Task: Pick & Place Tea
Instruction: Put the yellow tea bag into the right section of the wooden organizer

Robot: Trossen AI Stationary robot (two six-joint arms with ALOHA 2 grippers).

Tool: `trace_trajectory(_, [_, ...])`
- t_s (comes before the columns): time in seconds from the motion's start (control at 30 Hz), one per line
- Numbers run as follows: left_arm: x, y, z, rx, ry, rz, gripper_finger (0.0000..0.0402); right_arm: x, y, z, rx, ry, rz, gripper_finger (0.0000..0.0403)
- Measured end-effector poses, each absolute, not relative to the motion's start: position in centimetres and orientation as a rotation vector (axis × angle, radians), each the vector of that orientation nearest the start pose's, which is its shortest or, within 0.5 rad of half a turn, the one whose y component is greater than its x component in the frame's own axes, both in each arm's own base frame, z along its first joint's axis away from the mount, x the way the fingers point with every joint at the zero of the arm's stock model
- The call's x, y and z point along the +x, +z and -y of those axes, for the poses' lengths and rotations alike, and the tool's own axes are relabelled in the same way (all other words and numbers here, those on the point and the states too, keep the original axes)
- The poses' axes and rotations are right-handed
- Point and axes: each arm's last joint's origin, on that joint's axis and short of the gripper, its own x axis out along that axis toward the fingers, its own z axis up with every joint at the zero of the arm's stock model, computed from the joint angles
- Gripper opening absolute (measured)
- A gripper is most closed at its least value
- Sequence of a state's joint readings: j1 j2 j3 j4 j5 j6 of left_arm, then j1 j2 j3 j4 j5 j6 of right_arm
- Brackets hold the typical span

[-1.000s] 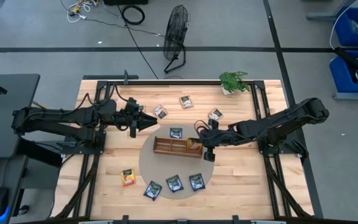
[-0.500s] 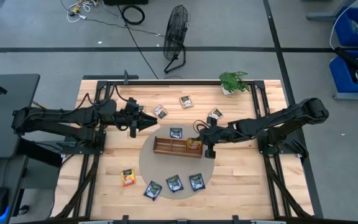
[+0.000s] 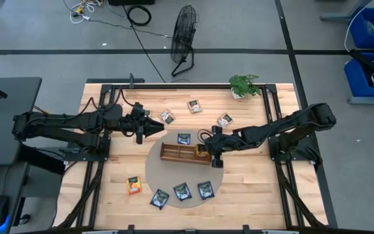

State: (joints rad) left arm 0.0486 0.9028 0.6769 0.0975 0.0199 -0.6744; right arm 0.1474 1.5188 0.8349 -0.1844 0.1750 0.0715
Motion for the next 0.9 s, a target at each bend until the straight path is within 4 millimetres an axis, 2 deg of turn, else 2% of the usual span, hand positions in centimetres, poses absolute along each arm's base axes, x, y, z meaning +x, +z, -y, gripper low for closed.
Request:
trace_trajectory(0.17, [20.4, 30.1, -0.8, -0.684, 0.019, -0.14, 0.0117, 29.4, 18.9, -3.9, -0.023, -0.076, -0.835, 0.0077])
trace_trajectory(0.37, [20.4, 29.8, -0.4, -0.692, -0.001, -0.189, 0.0117, 29.4, 19.0, -3.9, 0.057, -0.109, -0.82, 0.0163])
trace_trajectory(0.6, [20.1, 29.0, 0.7, -0.764, -0.077, -0.317, 0.0117, 28.4, 21.1, -3.6, 0.122, -0.143, -0.759, 0.026])
trace_trajectory(0.73, [19.7, 27.9, 1.6, -0.804, -0.117, -0.476, 0.0117, 27.7, 22.3, -3.5, 0.129, -0.154, -0.729, 0.0284])
trace_trajectory(0.9, [18.6, 26.2, 2.8, -0.831, -0.134, -0.718, 0.0117, 27.0, 23.0, -3.4, 0.137, -0.157, -0.729, 0.0286])
